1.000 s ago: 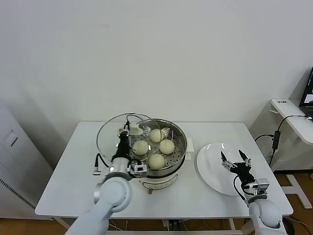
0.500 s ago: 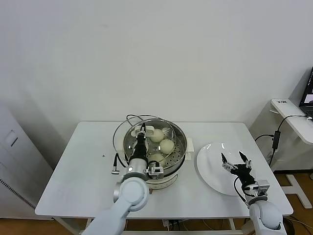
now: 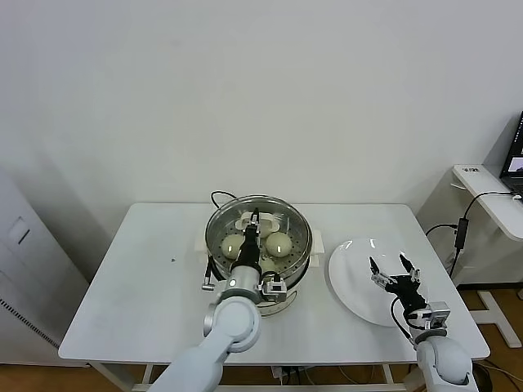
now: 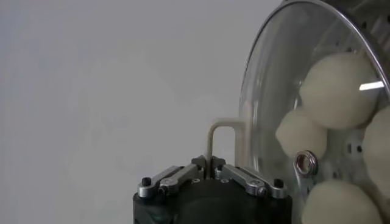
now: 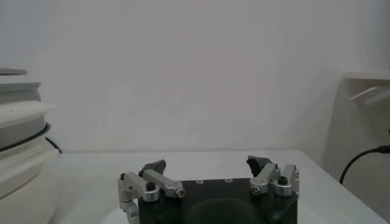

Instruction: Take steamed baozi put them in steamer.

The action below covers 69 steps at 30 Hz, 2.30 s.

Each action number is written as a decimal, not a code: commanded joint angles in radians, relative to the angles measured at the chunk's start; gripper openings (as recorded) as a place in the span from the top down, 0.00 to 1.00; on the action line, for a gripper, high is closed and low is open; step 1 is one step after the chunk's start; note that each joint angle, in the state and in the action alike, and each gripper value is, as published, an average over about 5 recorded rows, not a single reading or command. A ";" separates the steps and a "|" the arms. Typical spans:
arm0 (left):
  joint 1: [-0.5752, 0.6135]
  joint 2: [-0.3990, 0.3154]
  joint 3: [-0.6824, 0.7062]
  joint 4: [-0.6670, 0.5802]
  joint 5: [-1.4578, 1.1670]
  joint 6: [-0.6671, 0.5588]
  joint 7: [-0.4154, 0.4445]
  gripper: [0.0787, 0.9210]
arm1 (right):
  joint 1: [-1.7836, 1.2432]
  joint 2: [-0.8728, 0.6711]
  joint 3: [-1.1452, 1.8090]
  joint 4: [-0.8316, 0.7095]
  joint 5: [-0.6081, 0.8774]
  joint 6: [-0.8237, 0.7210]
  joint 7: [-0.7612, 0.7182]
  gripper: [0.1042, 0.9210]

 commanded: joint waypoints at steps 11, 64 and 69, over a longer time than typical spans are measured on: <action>0.000 -0.022 0.009 0.032 -0.020 -0.002 -0.008 0.96 | -0.003 0.001 0.006 -0.003 -0.004 0.003 -0.004 0.12; 0.273 0.253 -0.685 -0.043 -1.831 -0.328 -0.193 0.12 | -0.014 0.006 0.050 0.069 0.017 -0.034 0.058 0.12; 0.285 0.246 -0.674 0.046 -1.807 -0.353 -0.183 0.12 | -0.025 0.007 0.071 0.098 -0.012 -0.061 0.070 0.12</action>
